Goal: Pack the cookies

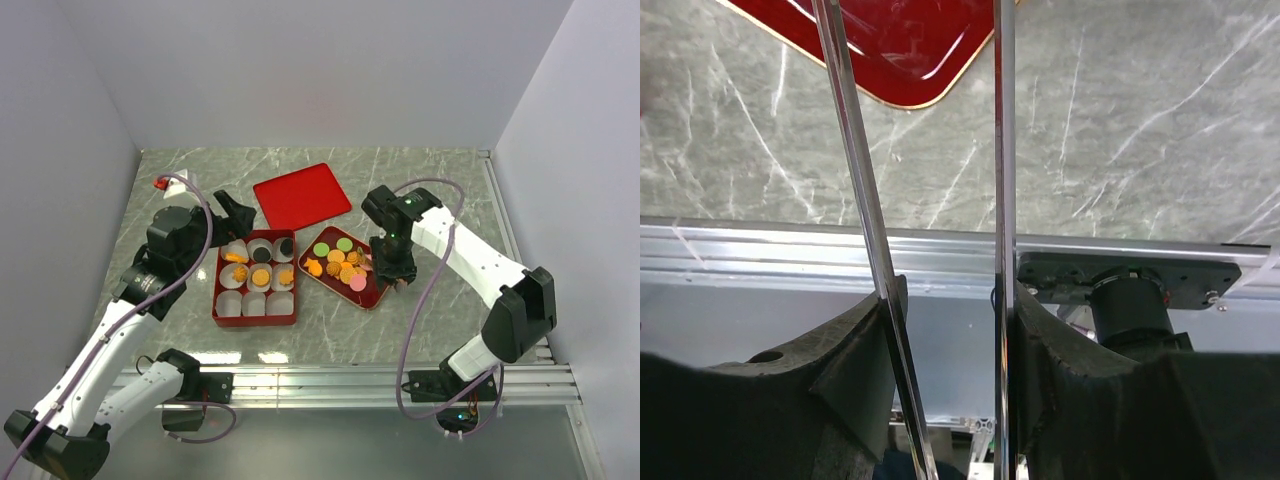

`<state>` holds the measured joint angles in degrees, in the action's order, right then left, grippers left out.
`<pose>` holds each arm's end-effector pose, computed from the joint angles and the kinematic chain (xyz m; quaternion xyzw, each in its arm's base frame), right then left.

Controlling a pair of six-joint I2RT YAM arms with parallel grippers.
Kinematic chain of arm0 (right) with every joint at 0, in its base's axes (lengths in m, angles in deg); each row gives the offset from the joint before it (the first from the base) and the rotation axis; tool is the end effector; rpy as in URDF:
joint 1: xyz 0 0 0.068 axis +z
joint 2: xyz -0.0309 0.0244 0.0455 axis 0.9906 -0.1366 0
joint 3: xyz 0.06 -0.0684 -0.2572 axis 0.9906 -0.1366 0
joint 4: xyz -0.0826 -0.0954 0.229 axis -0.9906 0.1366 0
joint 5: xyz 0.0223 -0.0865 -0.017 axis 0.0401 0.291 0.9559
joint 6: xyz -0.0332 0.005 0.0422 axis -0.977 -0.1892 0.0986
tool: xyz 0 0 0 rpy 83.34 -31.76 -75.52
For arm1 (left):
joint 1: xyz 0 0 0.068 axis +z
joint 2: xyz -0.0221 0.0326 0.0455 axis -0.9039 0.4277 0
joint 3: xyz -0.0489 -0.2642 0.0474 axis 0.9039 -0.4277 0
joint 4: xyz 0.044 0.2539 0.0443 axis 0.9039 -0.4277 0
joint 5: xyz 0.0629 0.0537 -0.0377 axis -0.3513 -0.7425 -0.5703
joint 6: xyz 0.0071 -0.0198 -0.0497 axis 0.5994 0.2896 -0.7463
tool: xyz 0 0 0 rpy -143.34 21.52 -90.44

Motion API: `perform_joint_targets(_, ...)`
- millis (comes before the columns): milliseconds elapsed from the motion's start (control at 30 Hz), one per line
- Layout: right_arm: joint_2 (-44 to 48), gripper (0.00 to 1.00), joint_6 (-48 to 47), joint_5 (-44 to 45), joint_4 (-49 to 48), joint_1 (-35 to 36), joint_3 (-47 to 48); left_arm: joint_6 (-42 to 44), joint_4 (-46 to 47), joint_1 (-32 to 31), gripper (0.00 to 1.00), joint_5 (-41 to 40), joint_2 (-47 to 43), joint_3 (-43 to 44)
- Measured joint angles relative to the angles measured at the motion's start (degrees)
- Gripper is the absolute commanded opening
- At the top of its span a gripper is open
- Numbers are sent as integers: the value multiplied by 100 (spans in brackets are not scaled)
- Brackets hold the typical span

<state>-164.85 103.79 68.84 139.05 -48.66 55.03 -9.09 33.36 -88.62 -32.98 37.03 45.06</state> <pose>0.2241 0.1494 0.2898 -0.0345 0.9987 0.0299 0.0230 0.1730 -0.0711 0.3601 -0.1173 0.7775 -0.2512 0.5644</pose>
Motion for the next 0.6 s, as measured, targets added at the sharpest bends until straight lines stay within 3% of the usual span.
perform_joint_targets(300, 197, 49, 24, -256, 2, 0, -625, -57, -4, -9, 100, 140, 9, 0)
perform_joint_targets(600, 173, 49, 39, -304, -2, 0, -610, -81, -4, -15, 99, 214, 9, 0)
